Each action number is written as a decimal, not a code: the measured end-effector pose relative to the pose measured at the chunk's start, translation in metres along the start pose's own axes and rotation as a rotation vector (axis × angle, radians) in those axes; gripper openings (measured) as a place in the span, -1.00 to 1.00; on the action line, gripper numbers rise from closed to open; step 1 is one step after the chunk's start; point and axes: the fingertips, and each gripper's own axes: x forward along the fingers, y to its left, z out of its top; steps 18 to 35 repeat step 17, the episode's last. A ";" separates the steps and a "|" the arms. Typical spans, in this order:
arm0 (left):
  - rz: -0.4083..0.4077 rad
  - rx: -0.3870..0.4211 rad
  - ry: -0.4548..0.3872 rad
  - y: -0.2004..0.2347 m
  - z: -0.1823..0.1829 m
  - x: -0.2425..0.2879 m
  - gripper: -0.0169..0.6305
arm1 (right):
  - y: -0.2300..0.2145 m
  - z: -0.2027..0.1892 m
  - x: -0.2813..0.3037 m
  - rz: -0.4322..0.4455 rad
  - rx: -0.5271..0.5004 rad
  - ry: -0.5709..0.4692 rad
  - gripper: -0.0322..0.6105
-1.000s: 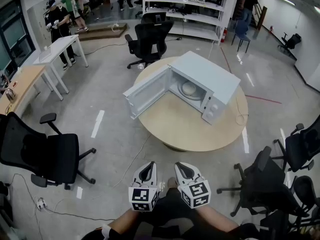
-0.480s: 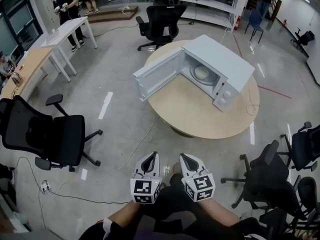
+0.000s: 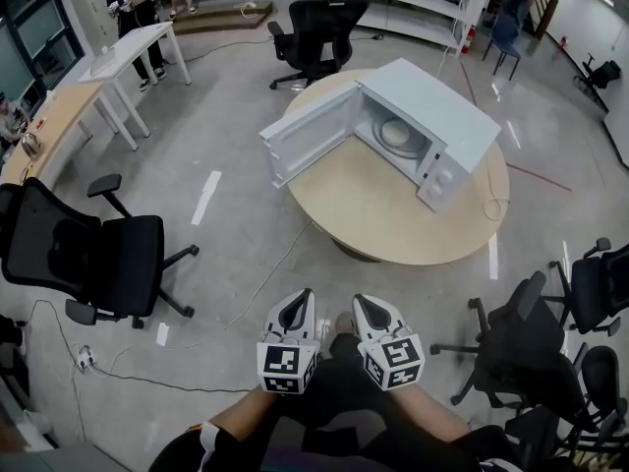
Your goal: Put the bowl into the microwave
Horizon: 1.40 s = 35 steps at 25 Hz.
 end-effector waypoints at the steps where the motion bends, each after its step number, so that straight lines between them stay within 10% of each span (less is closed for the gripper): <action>1: -0.002 0.002 -0.001 -0.001 0.000 0.001 -0.81 | -0.001 0.000 -0.001 -0.003 0.001 -0.002 -0.86; 35: -0.012 0.010 0.000 -0.013 0.004 0.009 -0.81 | -0.014 0.003 -0.006 -0.011 0.011 -0.015 -0.86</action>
